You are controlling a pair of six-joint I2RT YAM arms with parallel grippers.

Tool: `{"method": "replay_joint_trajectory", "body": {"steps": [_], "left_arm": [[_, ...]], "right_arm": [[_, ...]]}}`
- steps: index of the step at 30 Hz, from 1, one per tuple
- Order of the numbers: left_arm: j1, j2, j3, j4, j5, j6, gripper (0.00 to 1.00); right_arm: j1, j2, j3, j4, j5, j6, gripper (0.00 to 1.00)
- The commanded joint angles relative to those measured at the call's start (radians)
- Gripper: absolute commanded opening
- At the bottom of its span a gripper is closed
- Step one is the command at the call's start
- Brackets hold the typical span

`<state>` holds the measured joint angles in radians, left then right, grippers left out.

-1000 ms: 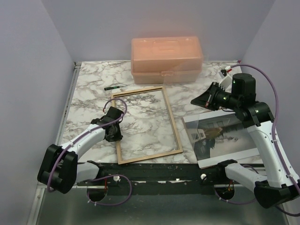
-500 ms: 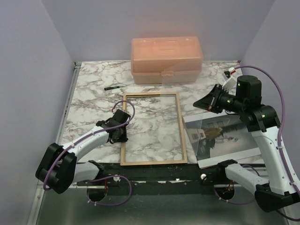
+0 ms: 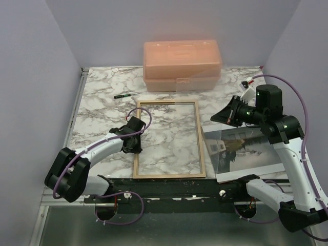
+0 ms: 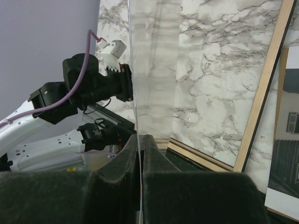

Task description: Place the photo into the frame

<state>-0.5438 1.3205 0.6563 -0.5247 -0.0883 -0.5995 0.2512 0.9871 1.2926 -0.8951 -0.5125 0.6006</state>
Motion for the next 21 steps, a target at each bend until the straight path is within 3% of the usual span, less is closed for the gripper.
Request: {"method": "replay_joint_trajectory", "body": {"steps": [1, 8, 10, 18, 21], "left_arm": [[-0.026, 0.027, 0.022, 0.076, 0.069, -0.032, 0.0], [-0.059, 0.051, 0.055, 0.05, 0.048, -0.033, 0.0], [-0.064, 0.054, 0.06, 0.037, 0.035, -0.034, 0.04], [-0.065, 0.001, 0.075, 0.0, 0.011, -0.039, 0.57], [-0.066, -0.041, 0.075, -0.007, 0.016, -0.047, 0.68]], "right_arm": [[-0.004, -0.01, -0.033, 0.008, -0.05, -0.014, 0.0], [-0.003, -0.01, -0.07, 0.034, -0.085, -0.01, 0.0], [-0.004, -0.011, -0.074, 0.038, -0.089, -0.007, 0.0], [-0.004, -0.022, -0.098, 0.045, -0.118, 0.005, 0.0], [-0.003, -0.026, -0.093, 0.035, -0.116, 0.005, 0.0]]}}
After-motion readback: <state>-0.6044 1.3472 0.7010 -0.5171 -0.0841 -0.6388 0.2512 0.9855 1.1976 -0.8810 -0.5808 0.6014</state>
